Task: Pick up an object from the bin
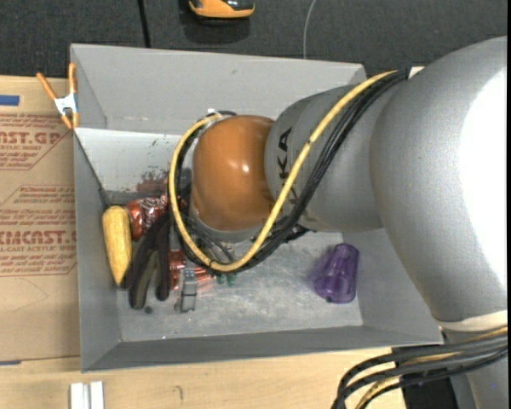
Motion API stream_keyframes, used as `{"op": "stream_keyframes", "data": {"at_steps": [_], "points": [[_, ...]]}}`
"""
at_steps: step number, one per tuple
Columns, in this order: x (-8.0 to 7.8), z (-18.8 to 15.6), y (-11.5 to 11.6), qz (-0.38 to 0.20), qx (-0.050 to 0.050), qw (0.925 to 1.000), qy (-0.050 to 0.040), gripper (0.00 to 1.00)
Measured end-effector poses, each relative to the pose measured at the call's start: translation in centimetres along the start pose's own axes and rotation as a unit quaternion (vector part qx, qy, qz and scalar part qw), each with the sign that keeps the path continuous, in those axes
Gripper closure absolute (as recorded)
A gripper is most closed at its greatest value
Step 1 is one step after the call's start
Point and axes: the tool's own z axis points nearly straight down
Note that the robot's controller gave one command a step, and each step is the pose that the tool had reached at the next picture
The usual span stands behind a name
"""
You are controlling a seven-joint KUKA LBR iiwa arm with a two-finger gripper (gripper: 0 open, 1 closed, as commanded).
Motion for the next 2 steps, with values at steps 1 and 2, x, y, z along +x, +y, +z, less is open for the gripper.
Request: {"op": "stream_keyframes", "data": {"at_steps": [1, 2], "points": [[-0.5, -0.8, -0.6, 0.007, 0.003, 1.0, 0.0066, 0.0], [-2.2, -0.2, -0.1, -0.007, -0.001, 1.0, -0.0073, 0.0]]}}
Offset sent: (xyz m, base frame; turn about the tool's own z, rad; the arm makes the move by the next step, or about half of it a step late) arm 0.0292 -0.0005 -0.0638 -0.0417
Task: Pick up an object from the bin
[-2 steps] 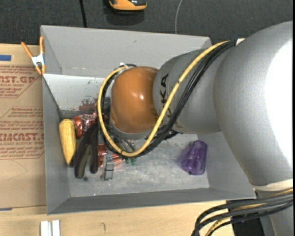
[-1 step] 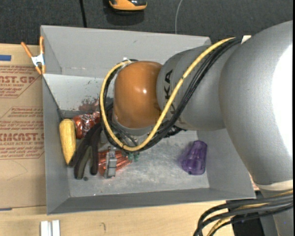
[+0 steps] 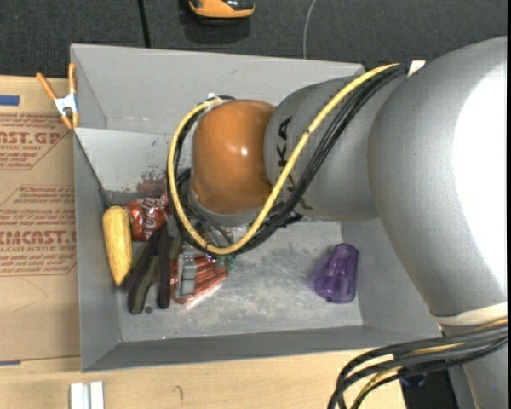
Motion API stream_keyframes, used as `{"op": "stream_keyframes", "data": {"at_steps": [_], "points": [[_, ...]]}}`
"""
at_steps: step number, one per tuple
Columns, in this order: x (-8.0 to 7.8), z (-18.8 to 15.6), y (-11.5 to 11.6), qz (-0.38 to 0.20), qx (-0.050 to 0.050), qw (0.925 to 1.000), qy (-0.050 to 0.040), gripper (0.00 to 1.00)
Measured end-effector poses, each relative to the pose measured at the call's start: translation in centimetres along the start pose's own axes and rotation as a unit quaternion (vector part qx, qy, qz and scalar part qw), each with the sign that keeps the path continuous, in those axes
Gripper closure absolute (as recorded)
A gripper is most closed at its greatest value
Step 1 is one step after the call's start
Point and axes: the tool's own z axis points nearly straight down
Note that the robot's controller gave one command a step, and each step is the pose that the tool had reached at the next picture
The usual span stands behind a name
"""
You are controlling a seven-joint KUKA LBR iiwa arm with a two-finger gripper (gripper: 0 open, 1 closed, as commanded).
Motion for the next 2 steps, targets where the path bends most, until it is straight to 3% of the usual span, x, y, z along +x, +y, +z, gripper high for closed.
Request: {"op": "stream_keyframes", "data": {"at_steps": [1, 2], "points": [[0.3, 2.5, -0.3, -0.004, 0.0, 1.0, 0.003, 0.0], [2.2, 3.5, -1.8, 0.02, 0.004, 0.9997, 0.0118, 0.0]]}}
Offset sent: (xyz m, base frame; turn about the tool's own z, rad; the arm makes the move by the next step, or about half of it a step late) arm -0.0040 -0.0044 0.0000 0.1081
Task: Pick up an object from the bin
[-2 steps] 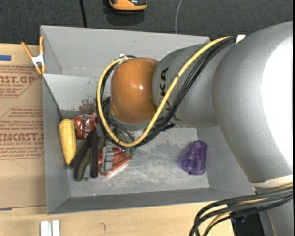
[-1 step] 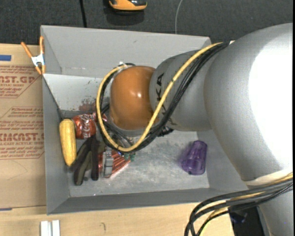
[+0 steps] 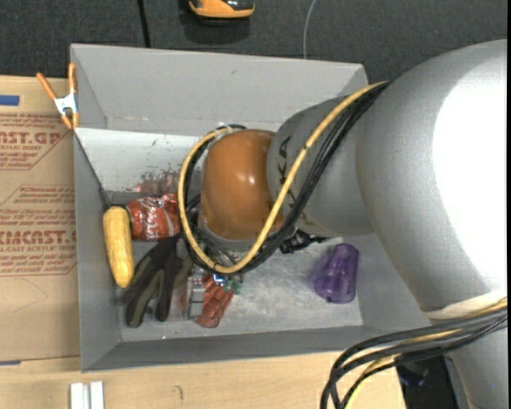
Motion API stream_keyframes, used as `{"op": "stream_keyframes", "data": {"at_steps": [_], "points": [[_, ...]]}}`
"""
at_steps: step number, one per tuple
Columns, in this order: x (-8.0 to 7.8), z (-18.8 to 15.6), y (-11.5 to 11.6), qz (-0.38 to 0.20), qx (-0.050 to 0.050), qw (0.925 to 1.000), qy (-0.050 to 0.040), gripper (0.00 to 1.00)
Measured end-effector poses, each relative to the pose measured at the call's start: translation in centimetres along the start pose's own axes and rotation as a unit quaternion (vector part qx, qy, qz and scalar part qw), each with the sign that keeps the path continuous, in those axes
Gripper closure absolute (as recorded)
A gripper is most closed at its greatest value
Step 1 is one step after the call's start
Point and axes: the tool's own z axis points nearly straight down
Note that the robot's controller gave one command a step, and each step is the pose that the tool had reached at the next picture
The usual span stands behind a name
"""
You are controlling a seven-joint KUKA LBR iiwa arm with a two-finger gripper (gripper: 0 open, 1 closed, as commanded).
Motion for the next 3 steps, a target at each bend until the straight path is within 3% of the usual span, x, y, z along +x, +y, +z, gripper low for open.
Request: {"op": "stream_keyframes", "data": {"at_steps": [1, 2, 3], "points": [[-2.0, 2.9, 2.3, 0.028, -0.003, 0.9996, -0.0042, 1.0], [-2.0, 2.9, 2.3, 0.028, -0.003, 0.9996, -0.0042, 1.0], [0.0, -12.9, 6.1, 0.022, -0.003, 0.9997, -0.0056, 1.0]]}}
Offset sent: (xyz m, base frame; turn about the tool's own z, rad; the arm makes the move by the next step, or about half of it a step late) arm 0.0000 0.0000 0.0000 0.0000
